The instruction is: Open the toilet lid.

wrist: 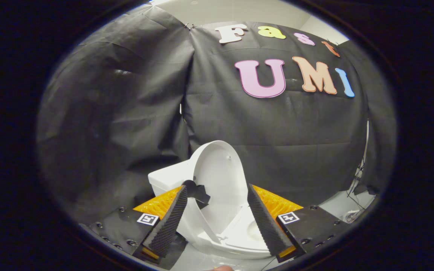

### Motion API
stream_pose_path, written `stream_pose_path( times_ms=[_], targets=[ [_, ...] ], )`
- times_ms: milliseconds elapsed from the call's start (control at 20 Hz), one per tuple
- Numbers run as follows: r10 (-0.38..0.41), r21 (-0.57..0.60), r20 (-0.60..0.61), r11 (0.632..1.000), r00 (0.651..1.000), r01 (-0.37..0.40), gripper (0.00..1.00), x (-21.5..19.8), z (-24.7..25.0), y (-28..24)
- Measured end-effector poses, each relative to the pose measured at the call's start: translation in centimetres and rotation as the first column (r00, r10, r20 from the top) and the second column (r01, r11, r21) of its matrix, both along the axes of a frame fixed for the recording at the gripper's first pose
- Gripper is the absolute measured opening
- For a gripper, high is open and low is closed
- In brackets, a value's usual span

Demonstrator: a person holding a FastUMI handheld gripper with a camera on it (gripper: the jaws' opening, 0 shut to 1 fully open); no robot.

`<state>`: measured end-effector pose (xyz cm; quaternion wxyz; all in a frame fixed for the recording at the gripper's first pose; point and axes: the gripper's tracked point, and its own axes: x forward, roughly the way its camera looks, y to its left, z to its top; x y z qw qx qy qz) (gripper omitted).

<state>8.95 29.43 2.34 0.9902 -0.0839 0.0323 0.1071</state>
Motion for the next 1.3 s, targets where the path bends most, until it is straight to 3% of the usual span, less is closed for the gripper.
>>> stream_pose_path(
  times_ms=[700,1300],
  targets=[
    [-0.127,-0.022,0.022,0.992,0.992,0.128,0.99,-5.9,2.9,-11.7],
    [-0.149,-0.025,0.036,0.988,0.988,0.150,0.99,-6.4,4.2,-15.1]
  ],
)
